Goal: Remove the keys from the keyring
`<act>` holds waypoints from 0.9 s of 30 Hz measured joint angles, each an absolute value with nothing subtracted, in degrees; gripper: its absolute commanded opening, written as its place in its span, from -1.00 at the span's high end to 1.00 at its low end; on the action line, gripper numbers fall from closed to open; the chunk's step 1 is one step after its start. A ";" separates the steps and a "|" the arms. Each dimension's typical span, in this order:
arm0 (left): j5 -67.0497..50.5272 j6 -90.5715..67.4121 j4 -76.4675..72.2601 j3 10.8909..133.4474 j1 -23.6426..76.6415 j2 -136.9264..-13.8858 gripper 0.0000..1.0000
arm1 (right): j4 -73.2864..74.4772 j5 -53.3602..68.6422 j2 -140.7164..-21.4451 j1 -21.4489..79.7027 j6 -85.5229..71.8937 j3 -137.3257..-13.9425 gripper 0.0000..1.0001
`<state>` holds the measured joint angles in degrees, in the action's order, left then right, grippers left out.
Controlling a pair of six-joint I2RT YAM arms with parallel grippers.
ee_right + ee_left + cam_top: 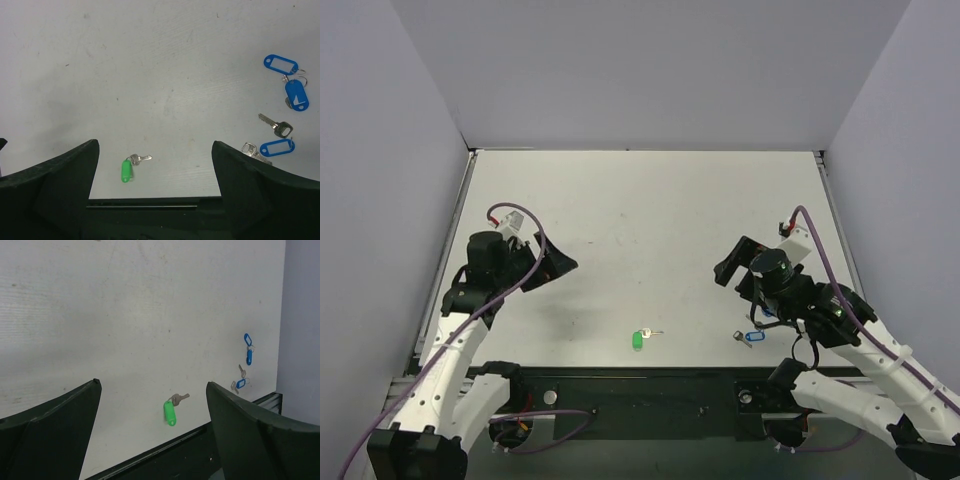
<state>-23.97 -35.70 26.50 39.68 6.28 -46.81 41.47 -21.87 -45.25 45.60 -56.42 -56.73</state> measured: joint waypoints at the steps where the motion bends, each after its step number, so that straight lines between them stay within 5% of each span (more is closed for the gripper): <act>1: -23.64 -35.66 27.24 39.70 6.28 -47.70 -0.94 | 41.47 -21.82 -45.43 45.89 -56.42 -56.73 -0.79; 13: -33.28 -37.32 27.22 43.07 -4.84 -60.58 -0.94 | 41.34 -19.64 -43.92 47.33 -55.27 -54.78 -0.79; 27: -36.95 -39.24 22.83 33.80 -11.60 -51.16 -0.94 | 41.54 -19.62 -40.45 47.35 -55.31 -51.40 -0.77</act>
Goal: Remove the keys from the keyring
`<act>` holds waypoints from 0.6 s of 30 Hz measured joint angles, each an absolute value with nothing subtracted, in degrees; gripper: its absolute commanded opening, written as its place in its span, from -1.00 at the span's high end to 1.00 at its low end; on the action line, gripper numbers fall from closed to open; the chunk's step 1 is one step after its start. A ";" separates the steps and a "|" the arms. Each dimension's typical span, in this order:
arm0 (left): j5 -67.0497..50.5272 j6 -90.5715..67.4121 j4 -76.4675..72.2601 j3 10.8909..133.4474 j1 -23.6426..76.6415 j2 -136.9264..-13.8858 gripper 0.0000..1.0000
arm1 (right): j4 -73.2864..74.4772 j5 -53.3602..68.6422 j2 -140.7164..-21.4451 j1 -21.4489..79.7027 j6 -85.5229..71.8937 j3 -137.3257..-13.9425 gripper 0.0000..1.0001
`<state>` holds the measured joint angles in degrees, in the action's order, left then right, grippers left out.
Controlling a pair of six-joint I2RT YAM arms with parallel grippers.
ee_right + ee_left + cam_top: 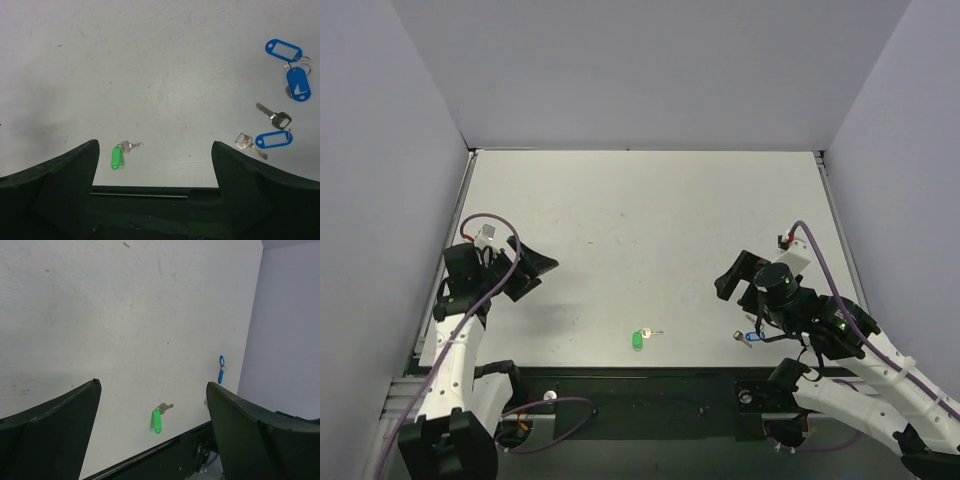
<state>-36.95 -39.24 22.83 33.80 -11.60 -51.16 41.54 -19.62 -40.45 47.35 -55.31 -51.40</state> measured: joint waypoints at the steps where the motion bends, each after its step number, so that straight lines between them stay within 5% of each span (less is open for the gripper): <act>1: -36.95 -39.79 22.98 32.86 -11.25 -49.43 -0.94 | 41.17 -19.57 -40.49 47.35 -55.53 -51.03 -0.77; 18: -16.84 -51.35 27.94 25.19 18.52 -28.32 -0.83 | 36.82 -19.29 -39.18 47.86 -61.36 -45.19 -0.76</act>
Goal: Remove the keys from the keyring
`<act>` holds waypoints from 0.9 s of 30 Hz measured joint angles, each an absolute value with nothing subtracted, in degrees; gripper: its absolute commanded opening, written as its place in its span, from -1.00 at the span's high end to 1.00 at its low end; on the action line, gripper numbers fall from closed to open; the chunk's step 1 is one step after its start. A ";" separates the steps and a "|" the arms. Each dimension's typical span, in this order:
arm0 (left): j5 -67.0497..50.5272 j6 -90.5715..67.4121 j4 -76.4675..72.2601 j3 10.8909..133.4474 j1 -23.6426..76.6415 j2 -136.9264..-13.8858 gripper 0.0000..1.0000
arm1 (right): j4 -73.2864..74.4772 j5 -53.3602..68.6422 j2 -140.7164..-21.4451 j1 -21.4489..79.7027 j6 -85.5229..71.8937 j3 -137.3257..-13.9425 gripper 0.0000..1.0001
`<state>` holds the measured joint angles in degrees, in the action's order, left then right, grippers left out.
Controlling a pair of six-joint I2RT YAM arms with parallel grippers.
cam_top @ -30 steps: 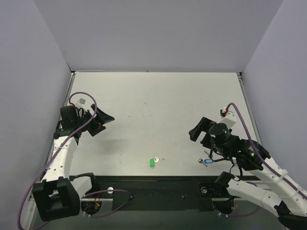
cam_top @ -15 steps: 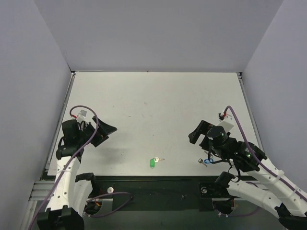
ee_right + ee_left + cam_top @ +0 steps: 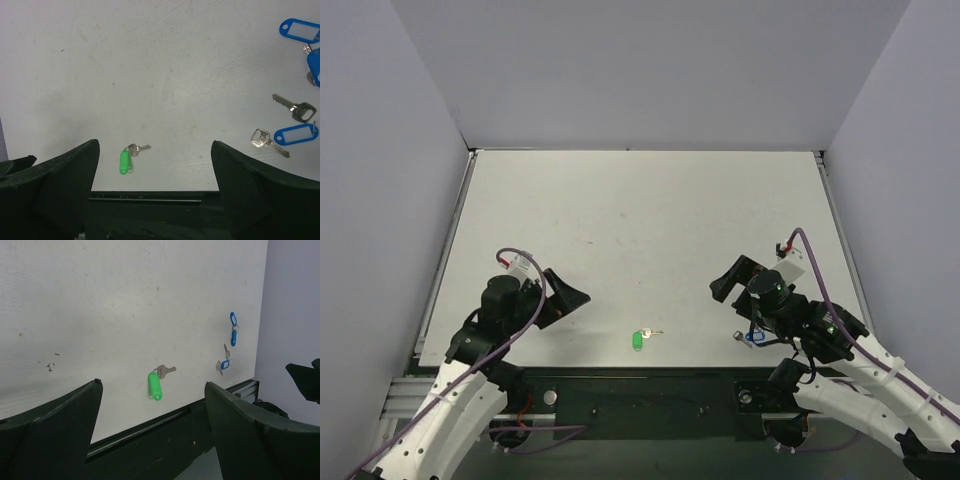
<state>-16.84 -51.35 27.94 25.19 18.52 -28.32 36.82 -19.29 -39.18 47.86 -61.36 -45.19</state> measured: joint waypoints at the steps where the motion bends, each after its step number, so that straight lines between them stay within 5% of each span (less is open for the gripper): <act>1: -15.53 -52.12 27.92 24.47 19.97 -27.88 -0.79 | 36.58 -19.46 -38.85 47.94 -61.82 -44.69 -0.76; 27: 10.55 -75.96 4.58 11.29 60.38 -44.91 -0.51 | 32.67 -23.20 -33.89 48.47 -71.02 -37.30 -0.74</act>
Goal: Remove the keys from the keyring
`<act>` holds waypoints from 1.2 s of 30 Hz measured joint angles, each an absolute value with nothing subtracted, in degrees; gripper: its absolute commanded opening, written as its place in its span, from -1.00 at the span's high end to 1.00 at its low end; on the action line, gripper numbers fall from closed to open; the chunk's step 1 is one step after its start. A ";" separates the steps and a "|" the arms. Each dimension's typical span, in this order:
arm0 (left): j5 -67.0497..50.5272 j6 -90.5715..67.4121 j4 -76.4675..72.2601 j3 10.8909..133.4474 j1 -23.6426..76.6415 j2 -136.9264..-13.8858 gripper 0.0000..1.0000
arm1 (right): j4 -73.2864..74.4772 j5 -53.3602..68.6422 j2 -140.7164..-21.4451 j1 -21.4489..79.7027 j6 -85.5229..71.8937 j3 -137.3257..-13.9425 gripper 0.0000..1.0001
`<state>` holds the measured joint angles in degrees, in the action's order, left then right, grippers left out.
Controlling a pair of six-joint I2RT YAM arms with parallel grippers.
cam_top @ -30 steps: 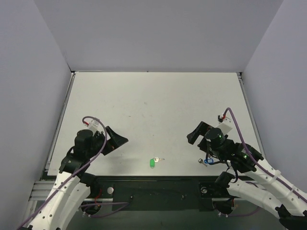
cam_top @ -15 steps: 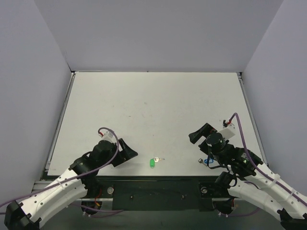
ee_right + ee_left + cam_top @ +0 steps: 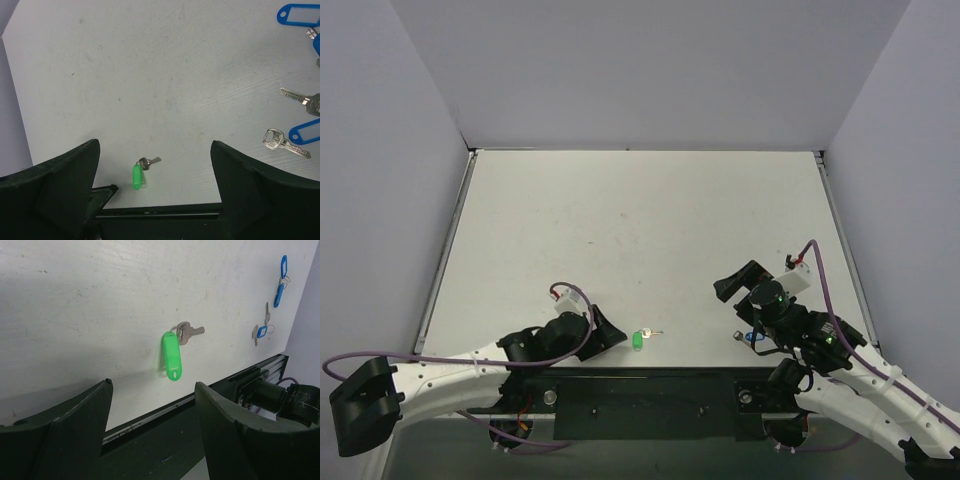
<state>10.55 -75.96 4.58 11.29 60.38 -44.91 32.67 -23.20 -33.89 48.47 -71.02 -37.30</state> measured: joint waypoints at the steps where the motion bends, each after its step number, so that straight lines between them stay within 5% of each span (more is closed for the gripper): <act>1: 10.79 -76.51 2.87 10.81 60.71 -46.04 -0.48 | 32.64 -23.20 -33.80 48.47 -71.09 -37.17 -0.74; 36: 9.78 -83.35 -24.64 9.82 64.10 -69.49 0.13 | 32.51 -23.35 -32.75 48.47 -71.70 -36.36 -0.74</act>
<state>9.78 -83.35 -24.64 9.82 64.10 -69.49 32.51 -23.35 -32.75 48.47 -71.70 -36.36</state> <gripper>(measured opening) 0.484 0.870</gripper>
